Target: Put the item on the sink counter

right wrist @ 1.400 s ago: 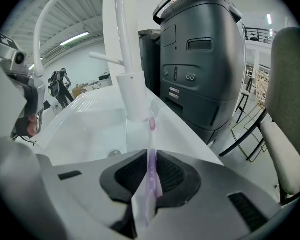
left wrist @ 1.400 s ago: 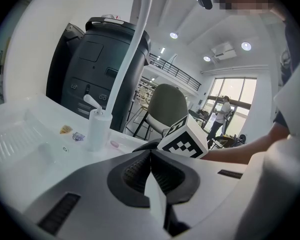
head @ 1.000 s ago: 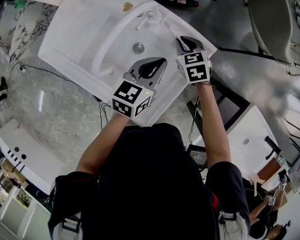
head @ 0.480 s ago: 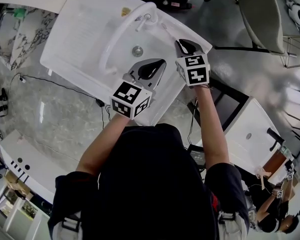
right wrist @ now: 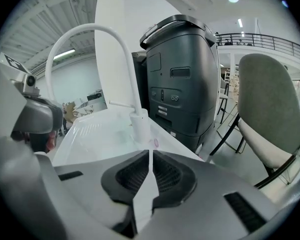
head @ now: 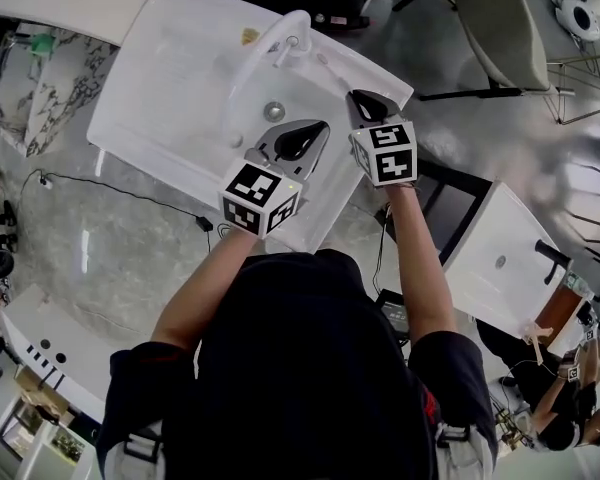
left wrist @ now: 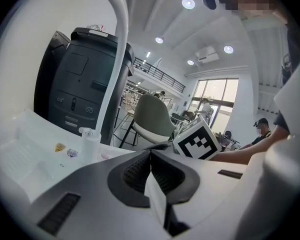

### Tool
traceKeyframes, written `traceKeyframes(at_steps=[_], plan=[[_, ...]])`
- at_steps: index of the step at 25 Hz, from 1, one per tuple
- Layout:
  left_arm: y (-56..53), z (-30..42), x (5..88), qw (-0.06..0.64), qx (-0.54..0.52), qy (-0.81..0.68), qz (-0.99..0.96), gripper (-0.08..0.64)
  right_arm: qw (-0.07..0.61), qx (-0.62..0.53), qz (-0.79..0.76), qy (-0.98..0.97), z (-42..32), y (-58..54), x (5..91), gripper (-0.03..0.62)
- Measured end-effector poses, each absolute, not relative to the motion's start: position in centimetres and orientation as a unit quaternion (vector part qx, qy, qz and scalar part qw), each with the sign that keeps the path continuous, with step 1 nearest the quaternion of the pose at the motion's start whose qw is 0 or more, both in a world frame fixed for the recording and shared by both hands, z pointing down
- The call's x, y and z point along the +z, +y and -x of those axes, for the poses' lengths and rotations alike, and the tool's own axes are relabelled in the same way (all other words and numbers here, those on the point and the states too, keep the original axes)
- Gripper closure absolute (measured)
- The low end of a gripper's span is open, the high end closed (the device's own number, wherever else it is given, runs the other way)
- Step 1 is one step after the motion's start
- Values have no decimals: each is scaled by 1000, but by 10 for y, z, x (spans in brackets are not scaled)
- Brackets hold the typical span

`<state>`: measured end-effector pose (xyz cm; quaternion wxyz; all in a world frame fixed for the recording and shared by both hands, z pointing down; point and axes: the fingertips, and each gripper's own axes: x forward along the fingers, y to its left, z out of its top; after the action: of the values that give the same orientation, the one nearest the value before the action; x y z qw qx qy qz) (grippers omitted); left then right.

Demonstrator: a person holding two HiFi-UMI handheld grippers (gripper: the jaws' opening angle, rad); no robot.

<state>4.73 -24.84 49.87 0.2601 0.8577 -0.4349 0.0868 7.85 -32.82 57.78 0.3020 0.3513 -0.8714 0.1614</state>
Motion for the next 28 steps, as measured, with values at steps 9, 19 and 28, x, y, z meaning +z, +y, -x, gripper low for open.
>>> traceKeyframes(at_steps=[9, 19, 28], plan=[[-232, -36, 470, 232, 84, -424, -871, 545, 264, 169, -384, -869, -76, -301, 537, 551], [-209, -19, 447, 211, 83, -403, -887, 545, 227, 177, -416, -863, -67, -270, 504, 551], [-194, -13, 430, 190, 83, -381, -901, 546, 209, 165, -436, -859, -58, -248, 476, 551]])
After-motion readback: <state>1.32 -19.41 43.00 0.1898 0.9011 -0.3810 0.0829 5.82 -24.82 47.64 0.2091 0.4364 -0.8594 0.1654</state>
